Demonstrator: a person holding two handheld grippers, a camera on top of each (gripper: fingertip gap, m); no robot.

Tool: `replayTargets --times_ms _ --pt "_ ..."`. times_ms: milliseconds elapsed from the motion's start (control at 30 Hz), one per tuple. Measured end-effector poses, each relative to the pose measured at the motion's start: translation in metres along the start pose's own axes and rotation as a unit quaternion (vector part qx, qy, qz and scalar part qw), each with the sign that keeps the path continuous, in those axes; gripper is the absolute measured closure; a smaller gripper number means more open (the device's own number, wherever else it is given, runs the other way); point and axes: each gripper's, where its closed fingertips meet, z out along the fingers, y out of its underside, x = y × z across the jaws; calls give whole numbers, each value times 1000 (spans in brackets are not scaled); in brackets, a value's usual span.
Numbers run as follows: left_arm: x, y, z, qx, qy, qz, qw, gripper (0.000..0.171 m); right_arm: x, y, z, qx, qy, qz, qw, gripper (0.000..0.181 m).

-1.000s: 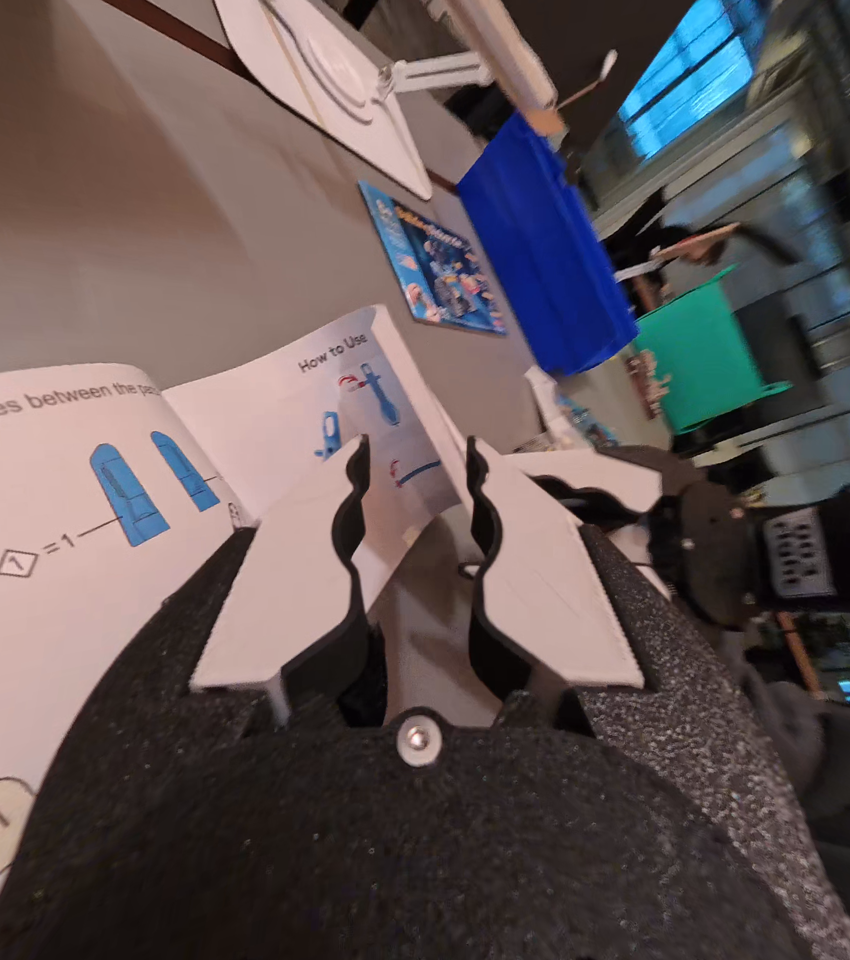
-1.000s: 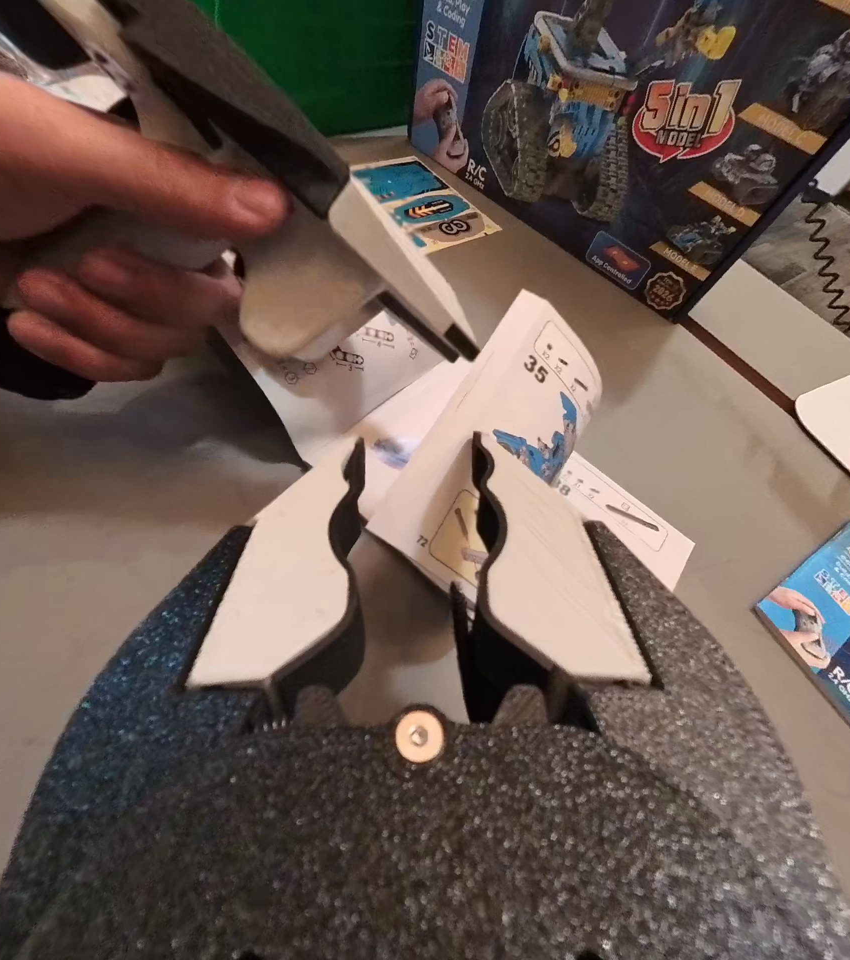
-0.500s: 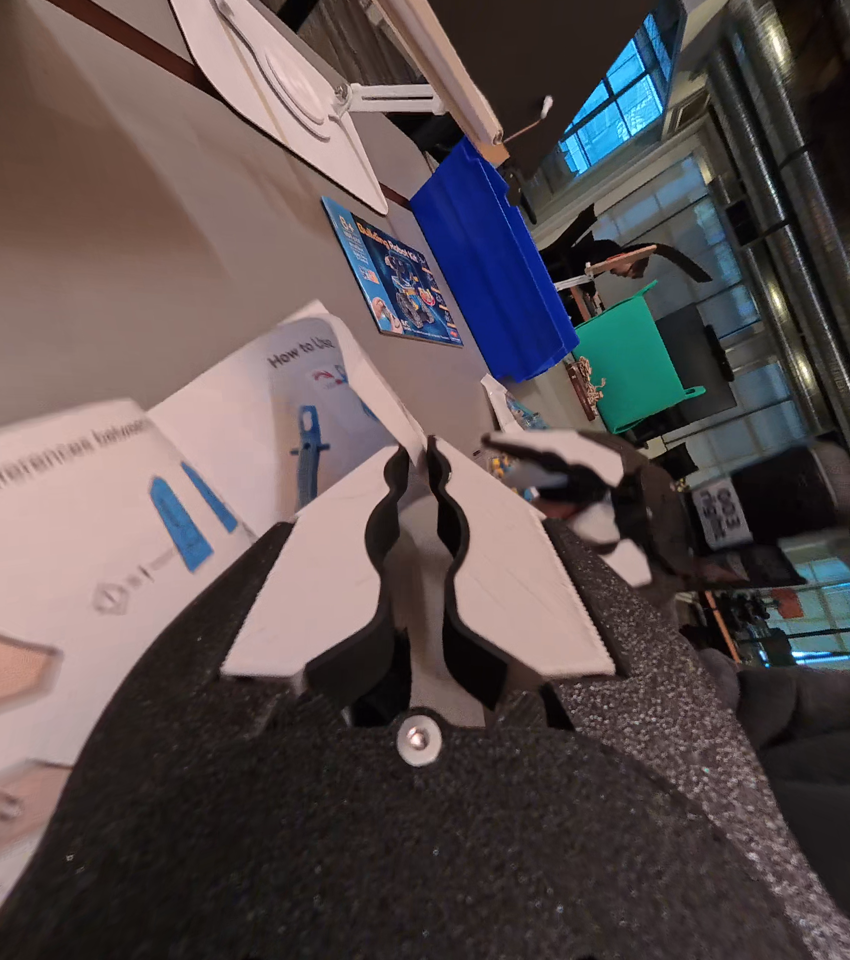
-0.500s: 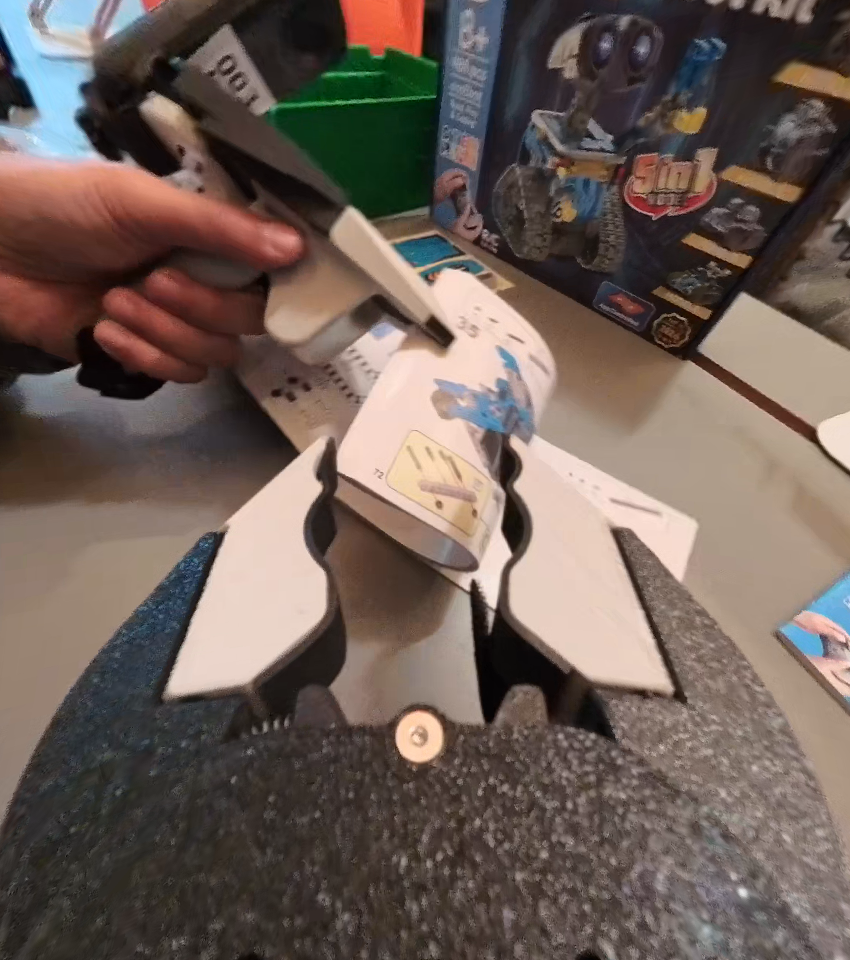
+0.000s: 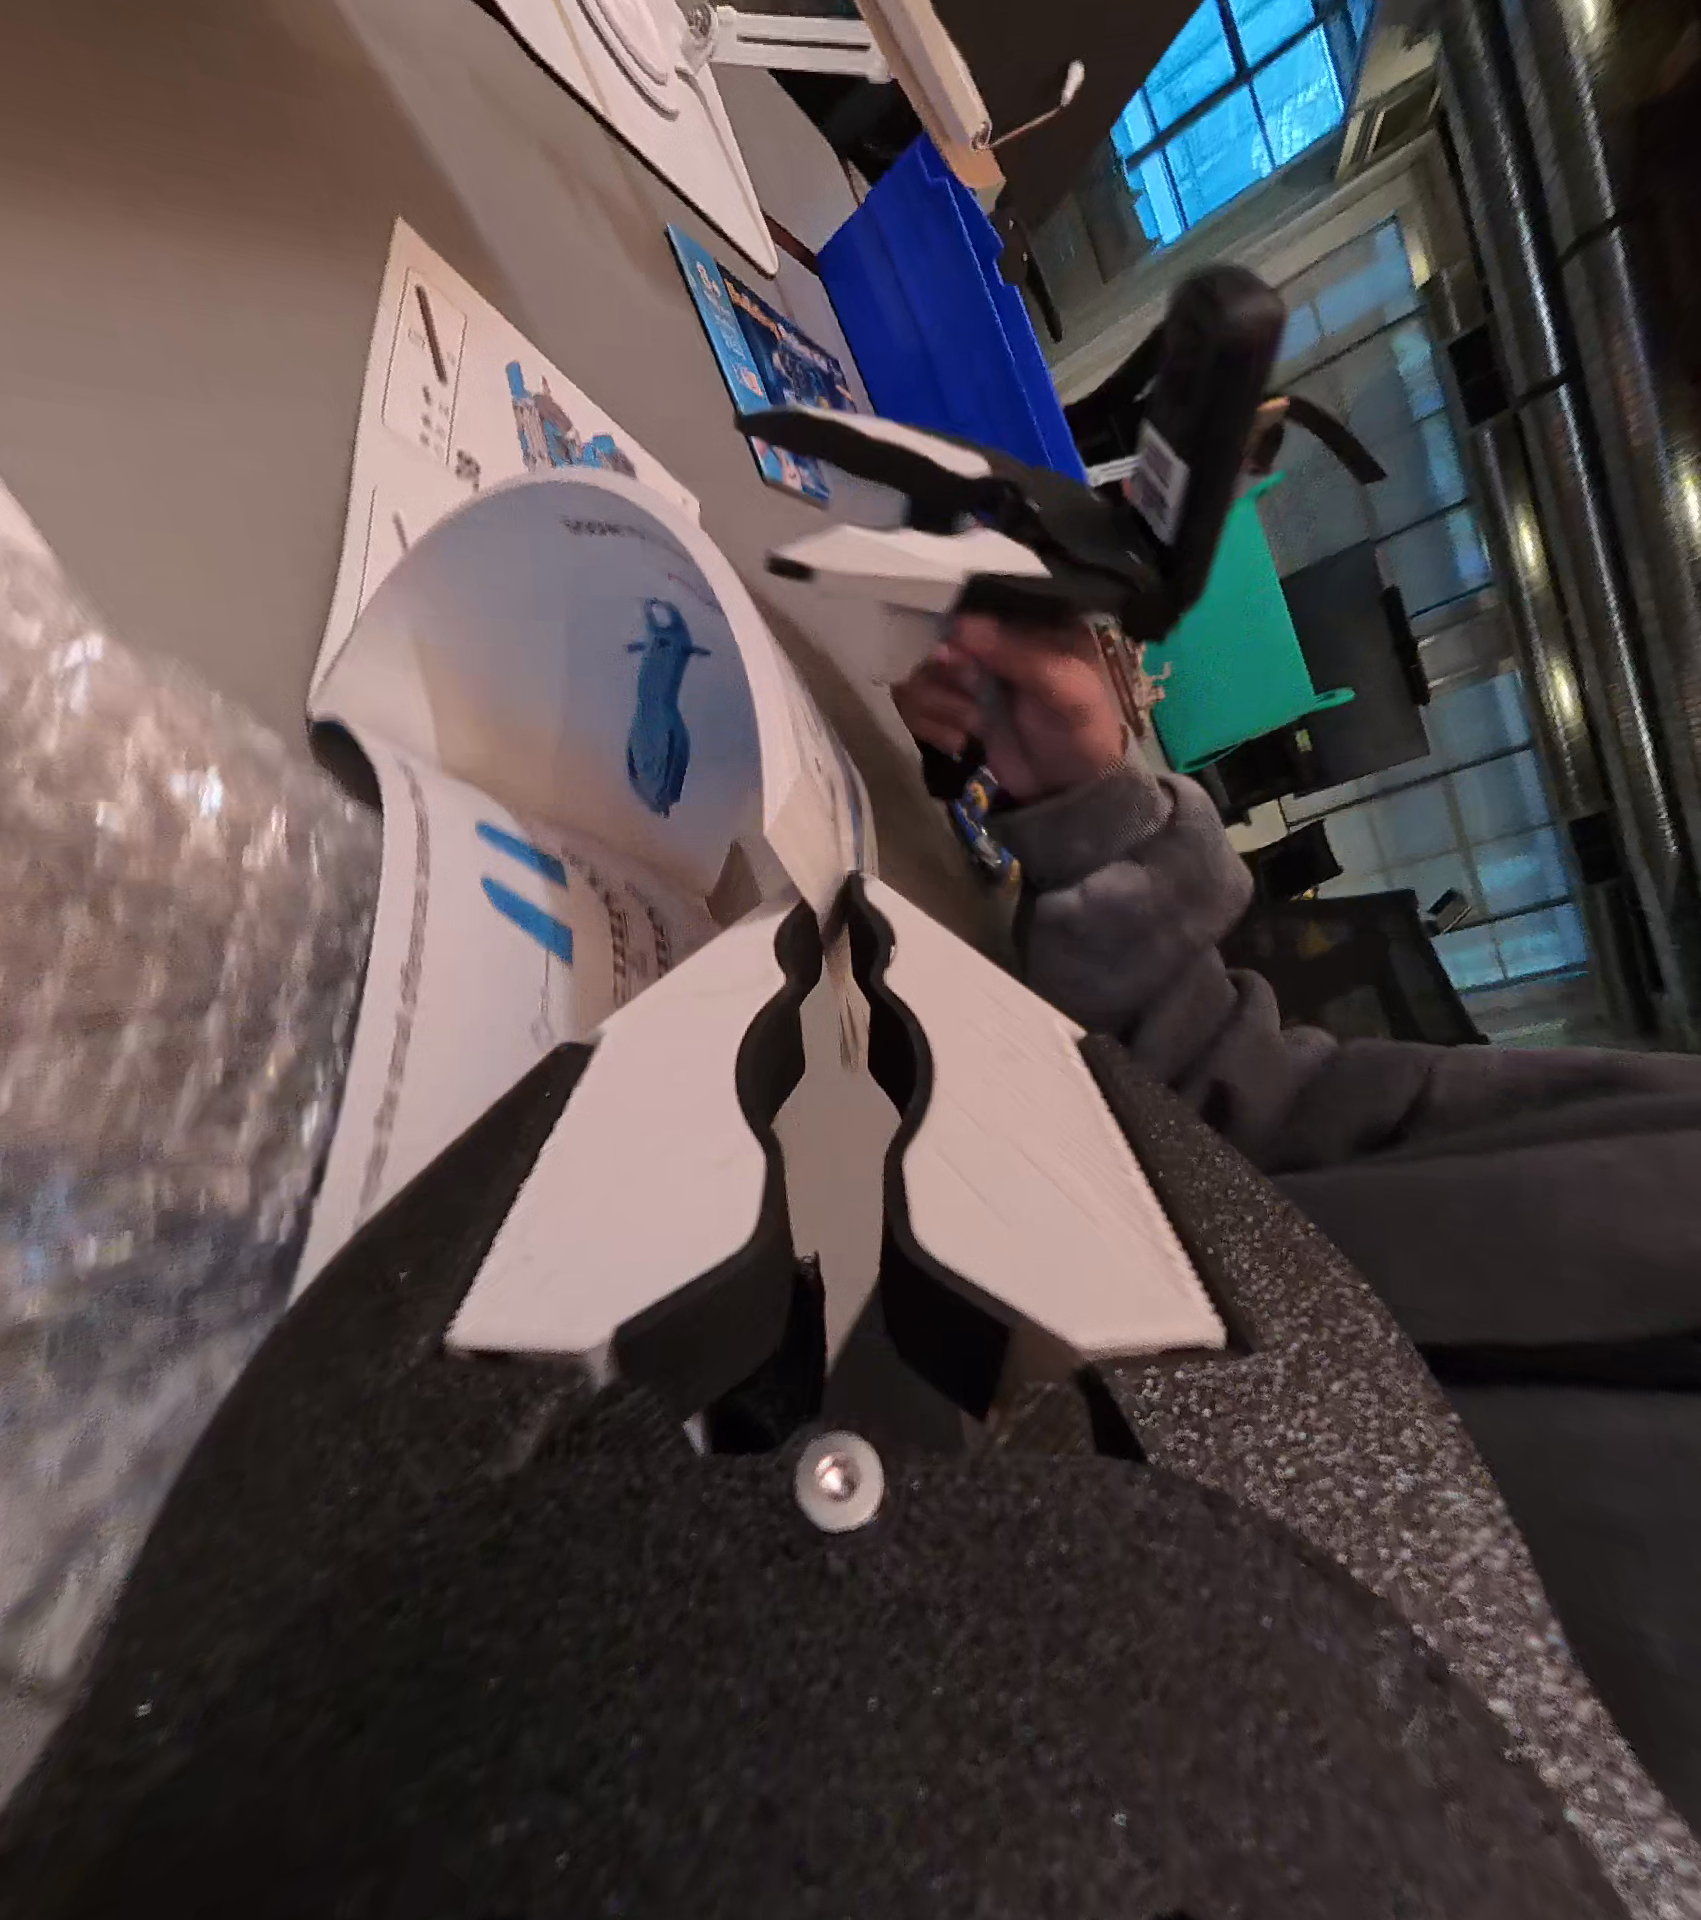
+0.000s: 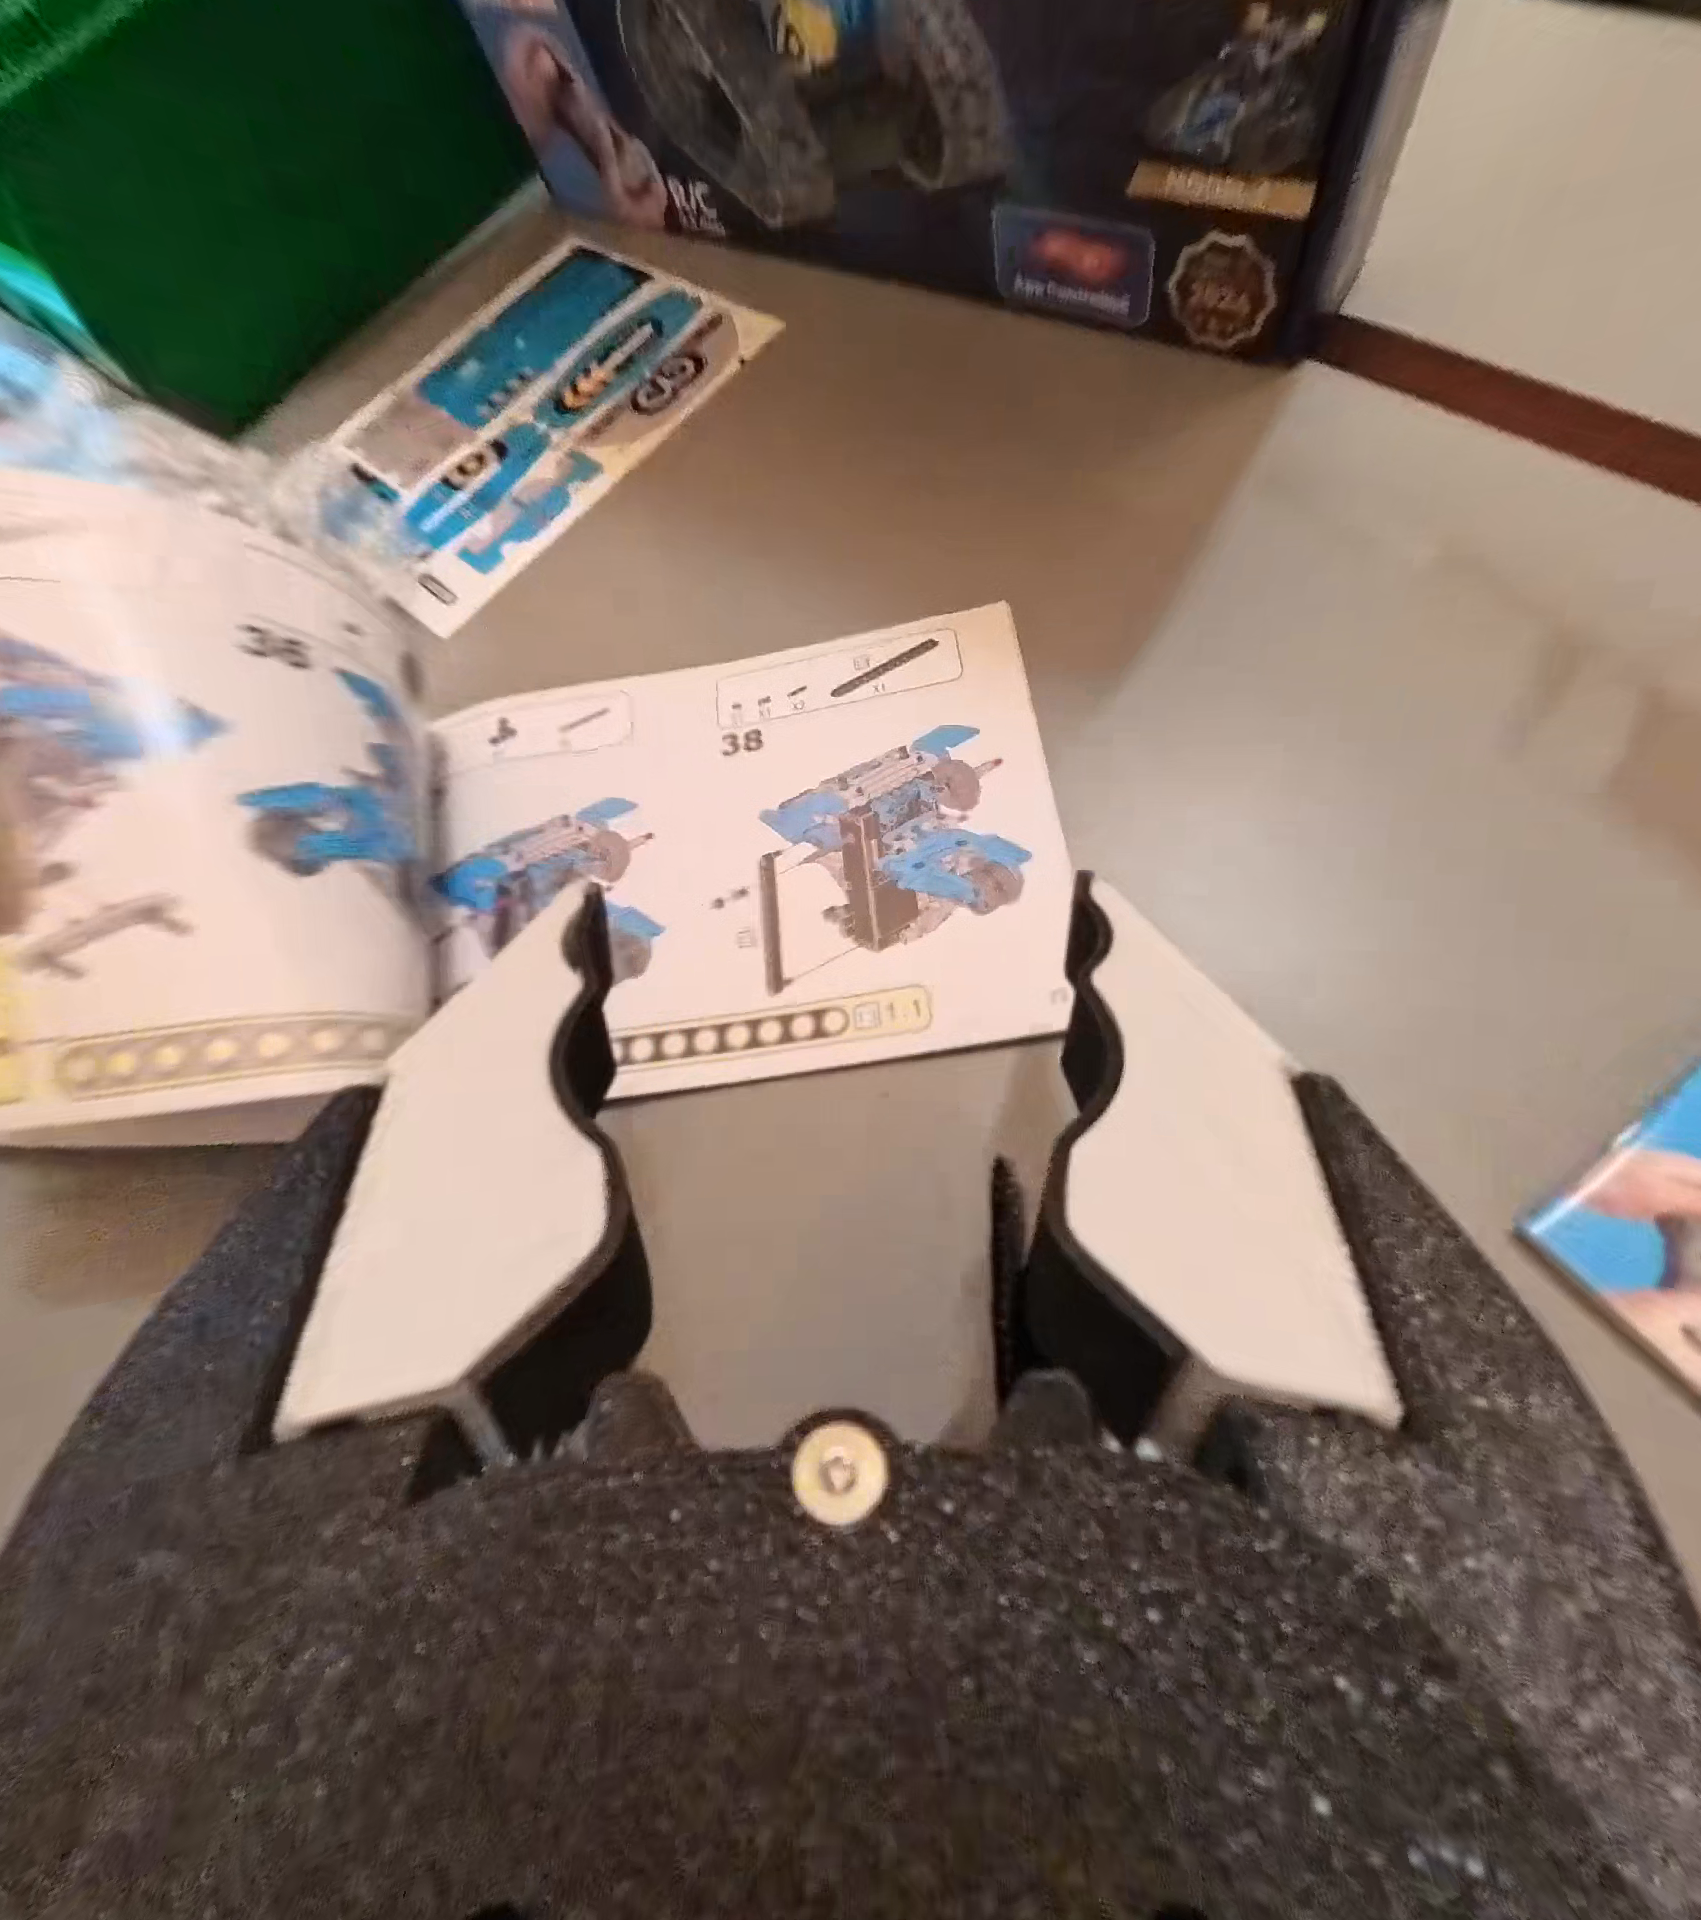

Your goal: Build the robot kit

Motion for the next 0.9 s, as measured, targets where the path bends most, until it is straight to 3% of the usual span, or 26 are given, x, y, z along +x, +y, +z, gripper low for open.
replayTargets --times_ms 100,133,233,367,467,533,567,600,667,733,800,900 --pt "-7 17 -16 14 -20 -18 1000 168 23 24 36 -91 36 -1 995 93" --pt "-10 22 -19 18 -28 -23 999 168 27 16 35 -65 49 -8 997 106" --pt "-15 30 -23 30 -29 -36 998 167 20 25 32 -89 24 10 996 103" --pt "-17 29 -23 28 -28 -33 999 167 8 21 28 -62 -18 57 996 94" --pt "-21 28 -24 24 -36 -31 999 167 -8 13 21 -37 -108 142 983 108" --pt "-23 28 -25 23 -38 -30 999 166 -24 1 13 -5 -190 209 959 113" --pt "-23 28 -25 24 -38 -29 999 167 -37 -8 5 16 -246 228 942 129" --pt "-23 28 -26 23 -38 -28 999 166 -45 -17 -4 35 -285 247 926 130" --pt "-21 28 -26 22 -36 -26 999 167 -66 -33 -25 66 -358 236 901 148" --pt "-17 28 -25 19 -31 -20 999 167 -93 -40 -40 71 -408 207 886 147" --pt "-15 29 -26 16 -30 -15 999 167 -114 -28 -36 35 -408 158 898 136" --pt "-14 35 -32 2 -33 -10 999 167 -122 -2 -22 -14 -353 68 933 134"
